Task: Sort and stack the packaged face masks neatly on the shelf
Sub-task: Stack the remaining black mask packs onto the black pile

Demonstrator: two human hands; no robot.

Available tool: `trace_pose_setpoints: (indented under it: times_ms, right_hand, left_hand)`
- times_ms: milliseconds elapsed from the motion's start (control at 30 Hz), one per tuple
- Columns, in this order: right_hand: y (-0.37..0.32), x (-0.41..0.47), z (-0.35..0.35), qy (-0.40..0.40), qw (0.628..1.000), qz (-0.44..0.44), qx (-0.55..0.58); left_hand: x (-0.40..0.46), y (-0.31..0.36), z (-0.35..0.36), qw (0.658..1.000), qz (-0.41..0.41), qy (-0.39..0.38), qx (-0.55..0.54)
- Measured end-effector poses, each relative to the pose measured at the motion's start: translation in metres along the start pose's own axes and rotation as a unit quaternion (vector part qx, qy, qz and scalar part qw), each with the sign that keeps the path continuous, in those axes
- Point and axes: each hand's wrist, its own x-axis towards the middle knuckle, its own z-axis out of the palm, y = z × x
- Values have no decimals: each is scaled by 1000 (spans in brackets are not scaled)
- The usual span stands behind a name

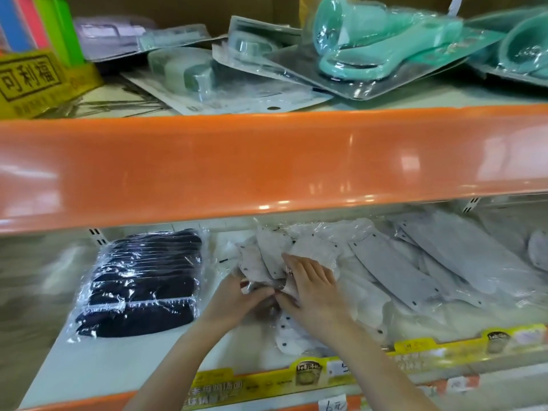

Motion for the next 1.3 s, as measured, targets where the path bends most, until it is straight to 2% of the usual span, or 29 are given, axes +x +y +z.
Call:
trace_pose_setpoints:
  times_ms: [133,267,400,533,667,800,933,1100,1200,1300]
  right_hand:
    - [-2,-4,6,-92,996,19,-2]
    - [-8,-6,7,-125,992,22,12]
    - [1,-12,15,-45,997,-33,-54]
    - [3,-16,13,-1,995,-11,-98]
    - [5,-16,7,53,992,25,-113]
    - [3,-15,7,61,988,51,-129]
    - [-11,-17,12,64,994,4,-86]
    - [-30,-22,14,25,998,-28,-42]
    - [-31,-24,15,26,998,-19,-46]
    - [-28,-24,18,42,998,3,-47]
  left_hand:
    - [3,1,-15,999,17,36,10]
    - [2,8,-20,992,75,88,51]
    - [4,3,-20,961,156,102,206]
    - [1,-17,-19,888,249,61,382]
    - [-12,-33,-19,871,234,9,432]
    - [-24,-41,-20,844,231,-37,482]
    - [-27,-39,-20,847,233,-38,475]
    - [-27,-27,-29,845,259,63,464]
    - [-29,-15,-40,869,240,106,420]
    - [-32,-3,-49,908,162,142,360]
